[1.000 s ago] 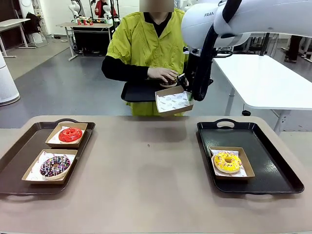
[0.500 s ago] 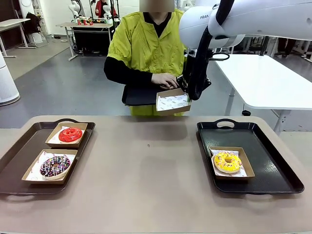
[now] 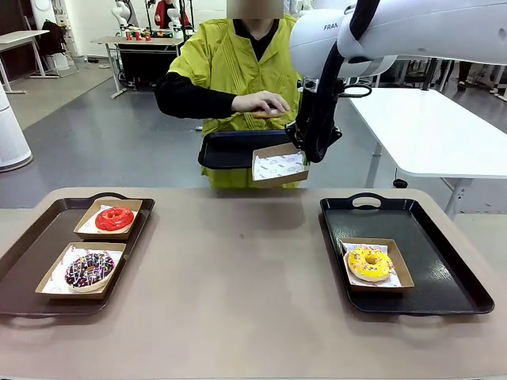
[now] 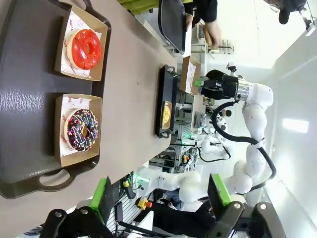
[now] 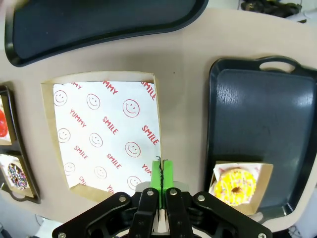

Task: Individually package the donuts and arrange them on the tray.
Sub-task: Place the picked Paper togo box on the Handle tray.

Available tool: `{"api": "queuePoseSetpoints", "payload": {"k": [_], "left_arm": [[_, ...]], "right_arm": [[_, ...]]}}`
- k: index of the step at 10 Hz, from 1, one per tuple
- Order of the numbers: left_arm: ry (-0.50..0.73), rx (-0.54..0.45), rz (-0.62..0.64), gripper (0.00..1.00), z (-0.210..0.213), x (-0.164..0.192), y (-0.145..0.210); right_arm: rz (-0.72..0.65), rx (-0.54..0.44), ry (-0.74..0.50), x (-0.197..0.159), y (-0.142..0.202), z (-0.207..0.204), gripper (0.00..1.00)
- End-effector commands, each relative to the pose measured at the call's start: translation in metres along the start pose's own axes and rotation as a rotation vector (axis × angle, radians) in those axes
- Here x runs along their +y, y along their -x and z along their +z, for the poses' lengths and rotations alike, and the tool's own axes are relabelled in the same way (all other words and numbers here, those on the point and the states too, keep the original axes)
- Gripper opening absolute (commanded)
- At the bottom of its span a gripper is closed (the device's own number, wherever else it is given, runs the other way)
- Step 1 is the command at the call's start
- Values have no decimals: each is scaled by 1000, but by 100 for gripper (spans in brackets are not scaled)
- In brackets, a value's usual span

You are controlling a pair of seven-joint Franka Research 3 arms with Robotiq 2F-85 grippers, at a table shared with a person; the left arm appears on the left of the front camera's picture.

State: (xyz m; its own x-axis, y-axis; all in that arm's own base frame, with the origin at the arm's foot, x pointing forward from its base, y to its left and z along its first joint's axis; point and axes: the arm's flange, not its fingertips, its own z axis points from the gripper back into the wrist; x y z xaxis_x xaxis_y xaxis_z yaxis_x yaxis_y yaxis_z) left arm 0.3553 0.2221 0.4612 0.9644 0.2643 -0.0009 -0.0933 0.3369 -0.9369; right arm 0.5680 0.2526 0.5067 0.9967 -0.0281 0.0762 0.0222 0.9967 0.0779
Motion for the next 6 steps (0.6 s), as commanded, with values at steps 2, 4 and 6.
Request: {"api": "queuePoseSetpoints", "payload": {"k": [2, 4, 6], "left_arm": [[-6, 2, -6, 100, 2, -2, 3], [-6, 2, -6, 100, 2, -2, 3], [-6, 2, -6, 100, 2, -2, 3]], "right_arm": [[15, -2, 0, -3, 1, 1, 0], [15, -2, 0, -3, 1, 1, 0], [15, -2, 0, -3, 1, 1, 0]]}}
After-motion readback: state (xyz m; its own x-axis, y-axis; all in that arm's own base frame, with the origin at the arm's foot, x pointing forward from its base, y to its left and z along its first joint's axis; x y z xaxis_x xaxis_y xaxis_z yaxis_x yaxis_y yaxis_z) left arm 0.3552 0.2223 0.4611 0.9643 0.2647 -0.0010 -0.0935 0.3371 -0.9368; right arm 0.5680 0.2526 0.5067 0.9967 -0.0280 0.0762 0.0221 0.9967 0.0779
